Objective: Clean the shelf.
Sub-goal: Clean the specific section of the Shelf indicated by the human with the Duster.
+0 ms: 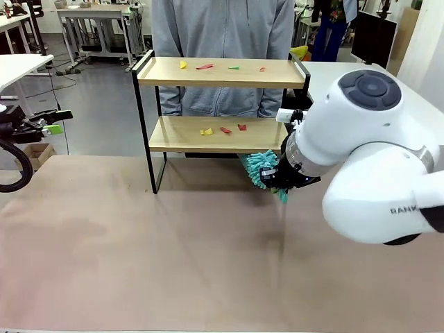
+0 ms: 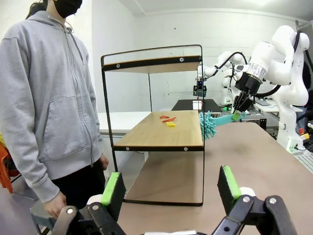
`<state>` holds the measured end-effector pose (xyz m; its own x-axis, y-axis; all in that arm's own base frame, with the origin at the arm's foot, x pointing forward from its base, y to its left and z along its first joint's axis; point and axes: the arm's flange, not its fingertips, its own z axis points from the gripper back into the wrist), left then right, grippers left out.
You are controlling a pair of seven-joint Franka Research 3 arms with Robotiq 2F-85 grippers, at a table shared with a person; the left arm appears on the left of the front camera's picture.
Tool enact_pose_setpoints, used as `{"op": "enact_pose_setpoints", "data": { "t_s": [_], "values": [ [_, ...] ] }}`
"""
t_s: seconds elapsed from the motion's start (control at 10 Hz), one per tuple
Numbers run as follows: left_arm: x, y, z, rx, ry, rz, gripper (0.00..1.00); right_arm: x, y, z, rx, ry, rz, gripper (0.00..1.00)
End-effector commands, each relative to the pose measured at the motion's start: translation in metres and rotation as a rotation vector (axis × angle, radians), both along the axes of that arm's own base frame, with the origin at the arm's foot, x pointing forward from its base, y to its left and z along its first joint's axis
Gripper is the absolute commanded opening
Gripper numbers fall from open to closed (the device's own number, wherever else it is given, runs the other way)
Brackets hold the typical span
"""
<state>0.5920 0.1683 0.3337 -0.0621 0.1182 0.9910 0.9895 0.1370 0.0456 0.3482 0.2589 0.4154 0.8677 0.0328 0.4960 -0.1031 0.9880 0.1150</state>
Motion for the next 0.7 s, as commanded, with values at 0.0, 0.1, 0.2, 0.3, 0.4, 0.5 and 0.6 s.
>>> {"op": "enact_pose_setpoints", "data": {
  "t_s": [0.0, 0.1, 0.2, 0.3, 0.4, 0.5, 0.6],
  "values": [
    [-0.001, -0.001, 0.003, 0.001, -0.004, 0.000, 1.00, -0.036, -0.051, 0.003, 0.051, 0.082, 0.142, 0.13],
    [-0.001, -0.001, 0.003, 0.001, -0.004, 0.000, 1.00, -0.037, -0.054, 0.005, 0.056, 0.098, 0.195, 0.13],
    [-0.001, -0.001, 0.003, 0.001, -0.004, 0.000, 1.00, -0.039, -0.057, 0.007, 0.064, 0.106, 0.247, 0.13],
    [-0.001, -0.001, 0.003, 0.001, -0.004, 0.000, 1.00, -0.041, -0.059, 0.009, 0.081, 0.108, 0.312, 0.13],
    [-0.001, -0.001, 0.003, 0.001, -0.004, 0.000, 1.00, -0.044, -0.062, 0.011, 0.080, 0.116, 0.369, 0.13],
    [-0.001, -0.001, 0.003, 0.001, -0.004, 0.000, 1.00, -0.046, -0.067, 0.011, 0.103, 0.127, 0.422, 0.13],
    [-0.001, -0.001, 0.003, 0.001, -0.004, 0.000, 1.00, -0.050, -0.075, 0.012, 0.109, 0.141, 0.457, 0.13]
  ]
}}
